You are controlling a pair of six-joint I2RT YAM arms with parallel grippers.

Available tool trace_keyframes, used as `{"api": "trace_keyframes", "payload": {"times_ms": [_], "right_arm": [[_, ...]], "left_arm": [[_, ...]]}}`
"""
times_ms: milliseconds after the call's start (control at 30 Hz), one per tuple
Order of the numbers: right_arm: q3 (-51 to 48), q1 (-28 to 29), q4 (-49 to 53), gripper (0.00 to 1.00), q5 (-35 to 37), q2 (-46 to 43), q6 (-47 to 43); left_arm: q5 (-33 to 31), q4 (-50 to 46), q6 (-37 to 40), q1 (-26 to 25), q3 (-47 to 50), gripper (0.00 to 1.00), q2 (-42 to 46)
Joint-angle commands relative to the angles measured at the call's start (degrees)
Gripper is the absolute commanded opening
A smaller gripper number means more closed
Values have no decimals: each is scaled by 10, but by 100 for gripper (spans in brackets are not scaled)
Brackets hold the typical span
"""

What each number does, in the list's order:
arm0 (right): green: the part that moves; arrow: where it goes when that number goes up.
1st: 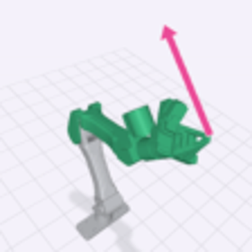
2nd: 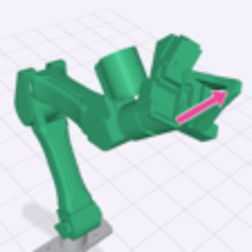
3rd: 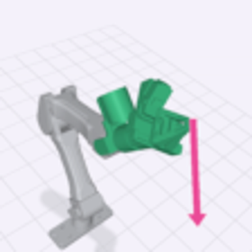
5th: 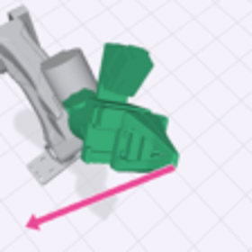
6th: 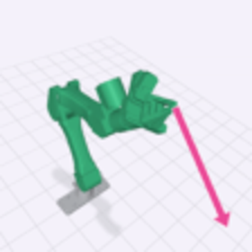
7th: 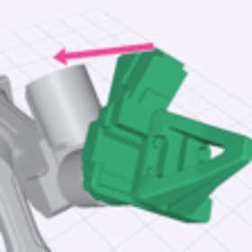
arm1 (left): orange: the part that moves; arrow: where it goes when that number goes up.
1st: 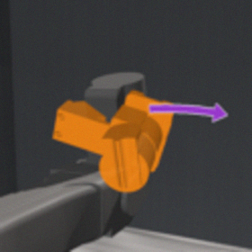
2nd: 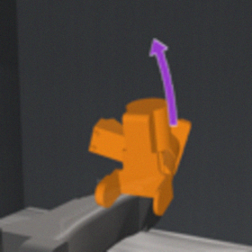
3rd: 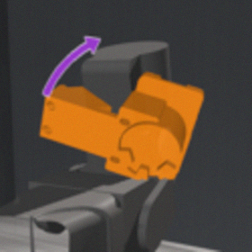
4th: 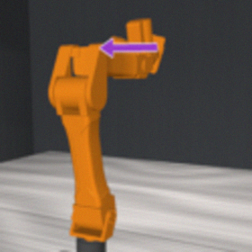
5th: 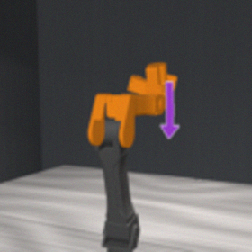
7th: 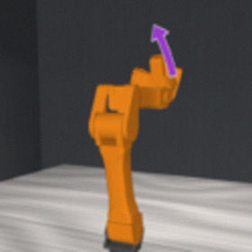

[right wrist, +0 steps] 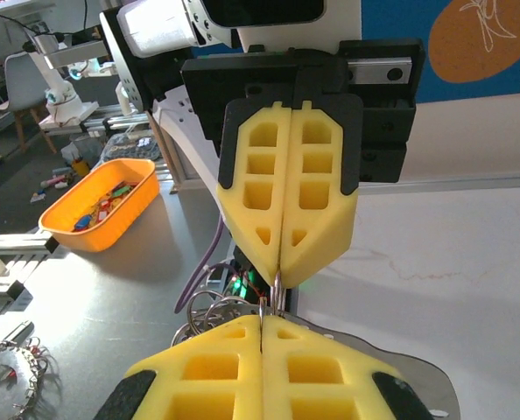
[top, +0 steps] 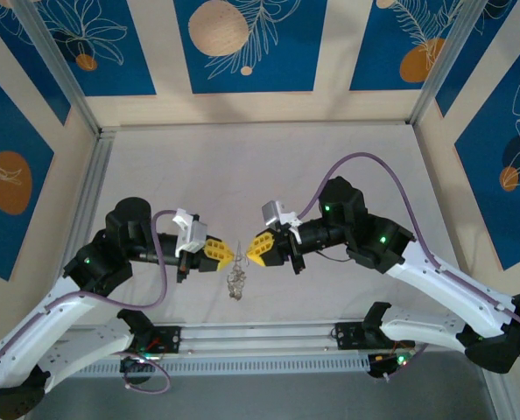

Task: Put the keys on the keyring

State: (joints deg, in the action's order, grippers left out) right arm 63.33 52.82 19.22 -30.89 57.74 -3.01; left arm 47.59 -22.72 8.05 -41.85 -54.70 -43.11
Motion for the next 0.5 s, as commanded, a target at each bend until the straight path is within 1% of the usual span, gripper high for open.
{"api": "trace_keyframes", "payload": {"times_ms": [0, 467], "right_arm": [[15, 2, -5, 0, -16, 8, 1], [12, 4, -17, 0, -16, 15, 6]], "left_arm": [[21, 30, 1, 4, -6, 0, 10], [19, 29, 1, 4, -4, 0, 16]]}}
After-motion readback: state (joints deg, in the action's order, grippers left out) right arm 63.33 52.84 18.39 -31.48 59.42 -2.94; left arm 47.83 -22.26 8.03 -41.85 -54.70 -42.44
